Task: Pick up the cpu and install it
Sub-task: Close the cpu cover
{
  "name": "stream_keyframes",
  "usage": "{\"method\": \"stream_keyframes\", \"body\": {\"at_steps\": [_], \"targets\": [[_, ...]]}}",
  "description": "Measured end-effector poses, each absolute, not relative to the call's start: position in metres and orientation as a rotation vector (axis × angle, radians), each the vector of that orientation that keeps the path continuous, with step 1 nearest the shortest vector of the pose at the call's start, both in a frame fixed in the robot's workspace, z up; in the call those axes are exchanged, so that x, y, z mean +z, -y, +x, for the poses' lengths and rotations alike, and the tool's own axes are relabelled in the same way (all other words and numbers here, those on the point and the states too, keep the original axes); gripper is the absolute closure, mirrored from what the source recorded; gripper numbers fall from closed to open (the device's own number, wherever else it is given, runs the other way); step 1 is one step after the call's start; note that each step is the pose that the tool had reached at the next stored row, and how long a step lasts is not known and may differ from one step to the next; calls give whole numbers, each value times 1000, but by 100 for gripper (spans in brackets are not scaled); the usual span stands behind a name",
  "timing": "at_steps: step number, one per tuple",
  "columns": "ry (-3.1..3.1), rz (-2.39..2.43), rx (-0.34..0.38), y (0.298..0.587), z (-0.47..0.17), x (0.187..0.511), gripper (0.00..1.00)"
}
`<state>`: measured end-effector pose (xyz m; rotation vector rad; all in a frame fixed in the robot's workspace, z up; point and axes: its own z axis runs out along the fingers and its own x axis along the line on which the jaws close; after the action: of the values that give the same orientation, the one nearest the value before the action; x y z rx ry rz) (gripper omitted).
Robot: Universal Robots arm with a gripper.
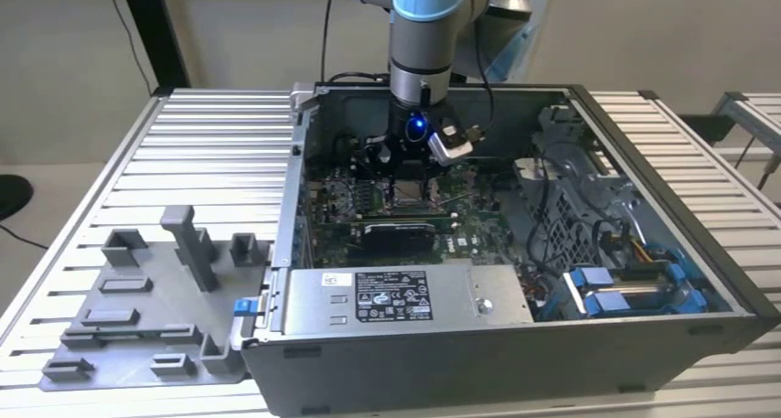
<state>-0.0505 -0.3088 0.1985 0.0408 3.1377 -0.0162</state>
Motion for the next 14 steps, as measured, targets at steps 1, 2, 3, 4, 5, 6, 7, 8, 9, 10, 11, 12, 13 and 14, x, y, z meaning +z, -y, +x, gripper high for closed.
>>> {"method": "stream_keyframes", "body": {"at_steps": [1, 2, 3, 4, 5, 6, 7, 8, 9, 10, 11, 12, 13, 14], "targets": [[-3138, 41, -16, 309, -51, 198, 100], [-3138, 41, -16, 309, -51, 198, 100], [-3138, 41, -16, 309, -51, 198, 100], [-3138, 41, -16, 309, -51, 198, 100], [-3138, 41, -16, 309, -51, 198, 100], [-3138, 41, -16, 309, -51, 198, 100], [-3138, 41, -16, 309, -51, 198, 100], [-3138, 41, -16, 309, -51, 199, 100], [-3137, 41, -16, 309, -51, 201, 100], [-3138, 41, -16, 309, -51, 204, 100], [-3138, 41, -16, 309, -51, 208, 100], [-3138, 41, -16, 309, -51, 212, 100], [-3138, 41, -16, 309, -51, 216, 100], [-3138, 41, -16, 309, -51, 221, 100]]}}
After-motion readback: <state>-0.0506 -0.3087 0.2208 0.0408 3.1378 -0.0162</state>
